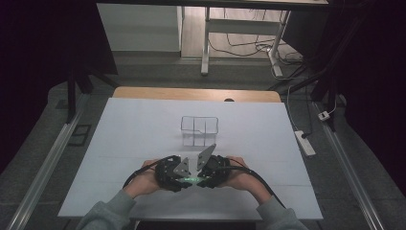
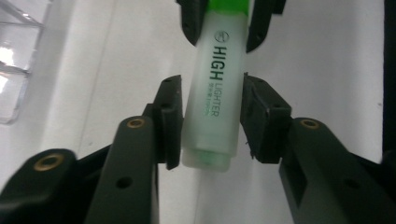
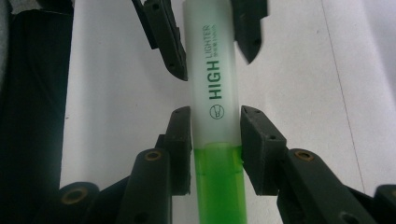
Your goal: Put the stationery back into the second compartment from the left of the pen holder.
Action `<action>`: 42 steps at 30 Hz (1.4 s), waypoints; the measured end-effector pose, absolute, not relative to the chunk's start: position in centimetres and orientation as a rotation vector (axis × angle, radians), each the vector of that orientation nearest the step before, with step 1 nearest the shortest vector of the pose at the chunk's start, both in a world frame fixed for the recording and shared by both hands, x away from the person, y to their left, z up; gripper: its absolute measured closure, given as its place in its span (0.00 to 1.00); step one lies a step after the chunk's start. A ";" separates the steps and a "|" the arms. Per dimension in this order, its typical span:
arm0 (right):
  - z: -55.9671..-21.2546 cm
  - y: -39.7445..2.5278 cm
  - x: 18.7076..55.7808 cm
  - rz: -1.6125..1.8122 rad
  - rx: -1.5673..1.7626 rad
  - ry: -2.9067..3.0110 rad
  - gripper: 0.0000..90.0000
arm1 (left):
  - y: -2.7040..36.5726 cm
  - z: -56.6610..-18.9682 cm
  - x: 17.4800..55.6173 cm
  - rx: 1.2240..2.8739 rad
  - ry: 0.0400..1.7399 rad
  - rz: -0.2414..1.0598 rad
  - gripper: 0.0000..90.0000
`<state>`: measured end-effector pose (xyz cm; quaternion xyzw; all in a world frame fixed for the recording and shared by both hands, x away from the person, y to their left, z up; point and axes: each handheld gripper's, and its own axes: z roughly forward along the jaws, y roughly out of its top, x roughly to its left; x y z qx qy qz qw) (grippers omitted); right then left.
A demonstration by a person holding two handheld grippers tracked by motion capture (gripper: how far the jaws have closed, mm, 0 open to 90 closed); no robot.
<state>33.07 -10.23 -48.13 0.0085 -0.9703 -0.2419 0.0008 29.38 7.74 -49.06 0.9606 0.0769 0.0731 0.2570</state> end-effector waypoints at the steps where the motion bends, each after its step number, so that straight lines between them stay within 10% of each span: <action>1: -48.1 -10.3 33.0 -0.760 0.029 -3.048 0.71 | 7.6 -49.2 29.3 2.617 0.196 0.193 0.71; 5: -47.5 -10.7 33.2 -0.829 -0.017 -3.016 0.89 | 7.4 -49.4 29.2 2.616 0.206 0.182 0.73; 18: -45.2 -13.7 34.6 -1.312 -0.419 -2.976 0.49 | 10.3 -48.7 30.2 2.454 0.387 0.266 0.73; 42: -46.0 -15.5 35.1 -1.562 -0.799 -2.750 0.33 | 12.7 -48.2 30.2 2.207 0.600 0.402 0.73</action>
